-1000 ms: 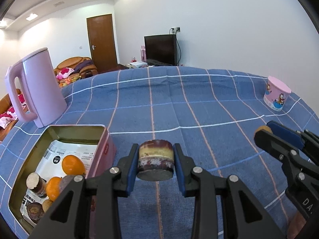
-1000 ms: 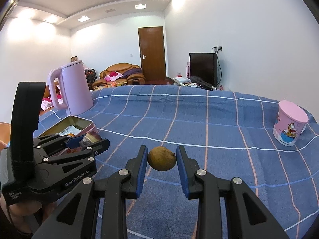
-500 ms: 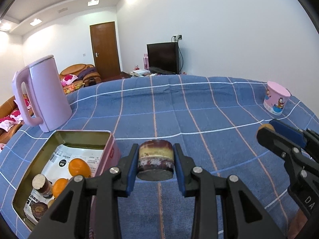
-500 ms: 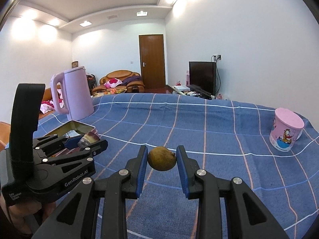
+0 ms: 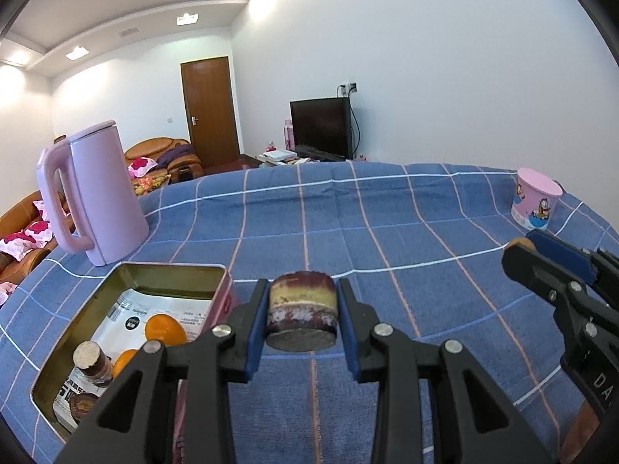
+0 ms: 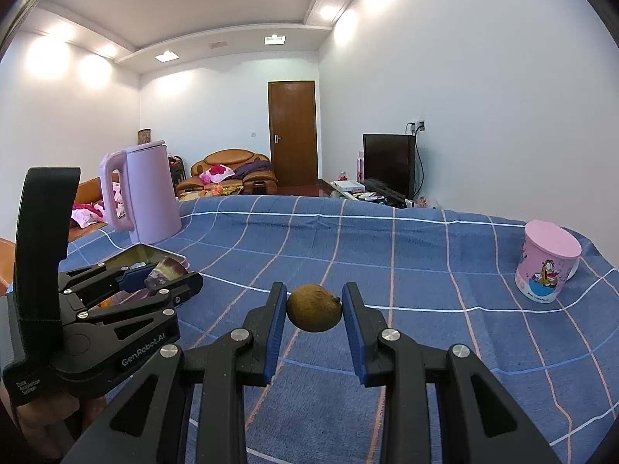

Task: Organize fruits
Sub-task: 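Lift the canister in the left gripper while the right holds the olive-brown fruit up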

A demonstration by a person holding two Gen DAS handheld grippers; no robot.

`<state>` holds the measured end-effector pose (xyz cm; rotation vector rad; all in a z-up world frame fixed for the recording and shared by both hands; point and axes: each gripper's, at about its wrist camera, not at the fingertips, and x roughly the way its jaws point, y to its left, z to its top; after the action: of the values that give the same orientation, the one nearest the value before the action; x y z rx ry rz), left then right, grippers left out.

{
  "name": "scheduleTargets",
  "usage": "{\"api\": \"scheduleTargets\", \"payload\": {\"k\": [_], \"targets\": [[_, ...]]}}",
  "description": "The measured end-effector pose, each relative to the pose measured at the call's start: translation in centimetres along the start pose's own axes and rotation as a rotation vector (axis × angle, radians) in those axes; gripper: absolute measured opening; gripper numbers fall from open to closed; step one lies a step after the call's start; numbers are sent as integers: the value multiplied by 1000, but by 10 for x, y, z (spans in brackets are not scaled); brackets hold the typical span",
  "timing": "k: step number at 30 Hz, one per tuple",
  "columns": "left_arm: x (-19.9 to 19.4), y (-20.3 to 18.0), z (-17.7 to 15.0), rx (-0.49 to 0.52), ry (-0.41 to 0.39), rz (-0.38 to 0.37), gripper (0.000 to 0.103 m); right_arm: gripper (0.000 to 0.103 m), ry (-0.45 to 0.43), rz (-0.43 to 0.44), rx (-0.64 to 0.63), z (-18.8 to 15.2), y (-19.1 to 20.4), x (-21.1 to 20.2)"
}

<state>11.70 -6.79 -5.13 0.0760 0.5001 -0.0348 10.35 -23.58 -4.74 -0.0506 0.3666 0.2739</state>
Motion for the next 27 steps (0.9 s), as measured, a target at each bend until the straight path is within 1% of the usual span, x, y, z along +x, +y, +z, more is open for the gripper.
{"api": "scheduleTargets", "payload": {"k": [14,27], "targets": [[-10,-3,-1,15,-46,24,35,31,-36,-14,-4,0,-1,-6],[-18,-2,-2,8,-78,42,35,31,-60,-27,-11,1,1,-10]]}}
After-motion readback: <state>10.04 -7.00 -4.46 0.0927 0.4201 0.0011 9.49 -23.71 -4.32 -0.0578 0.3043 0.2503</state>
